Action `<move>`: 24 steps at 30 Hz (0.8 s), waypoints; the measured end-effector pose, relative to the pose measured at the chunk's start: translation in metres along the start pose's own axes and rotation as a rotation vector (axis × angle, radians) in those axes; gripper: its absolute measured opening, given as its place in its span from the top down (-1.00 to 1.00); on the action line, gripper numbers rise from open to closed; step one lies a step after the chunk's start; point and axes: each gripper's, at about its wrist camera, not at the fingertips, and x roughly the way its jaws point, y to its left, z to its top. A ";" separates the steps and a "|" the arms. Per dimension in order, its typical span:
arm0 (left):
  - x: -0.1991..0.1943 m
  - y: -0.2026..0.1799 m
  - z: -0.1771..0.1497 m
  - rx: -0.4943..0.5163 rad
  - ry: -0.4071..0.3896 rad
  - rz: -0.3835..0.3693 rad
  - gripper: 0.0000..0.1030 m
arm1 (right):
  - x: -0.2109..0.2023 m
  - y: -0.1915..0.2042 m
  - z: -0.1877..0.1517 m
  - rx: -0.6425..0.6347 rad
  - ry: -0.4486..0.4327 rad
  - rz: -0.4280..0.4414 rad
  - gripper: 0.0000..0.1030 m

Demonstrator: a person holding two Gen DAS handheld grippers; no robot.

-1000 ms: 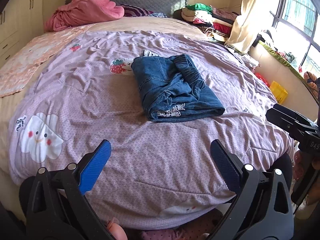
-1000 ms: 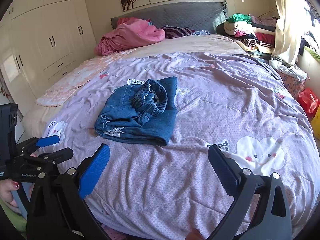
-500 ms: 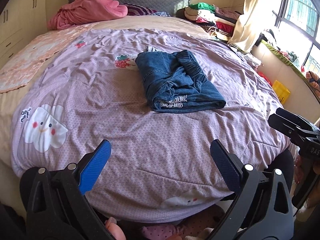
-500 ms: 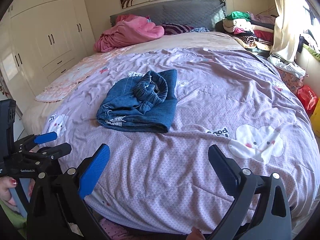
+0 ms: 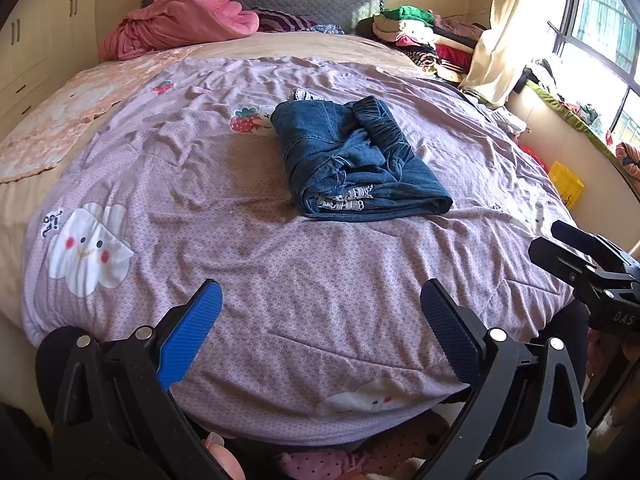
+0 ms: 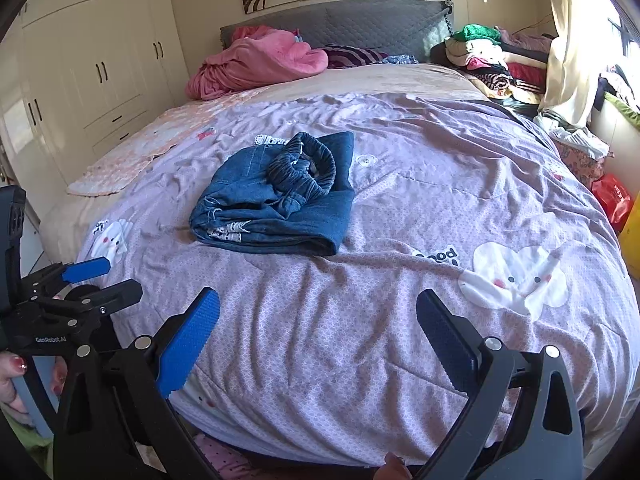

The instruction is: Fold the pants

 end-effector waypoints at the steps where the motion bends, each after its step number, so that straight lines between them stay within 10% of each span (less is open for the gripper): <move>1: 0.000 0.000 0.000 0.002 0.000 0.003 -0.81 | 0.000 -0.001 0.000 0.004 0.001 0.003 -0.91; 24: -0.002 0.002 0.002 -0.001 -0.009 0.039 -0.81 | -0.001 -0.002 0.000 0.012 -0.003 0.004 -0.91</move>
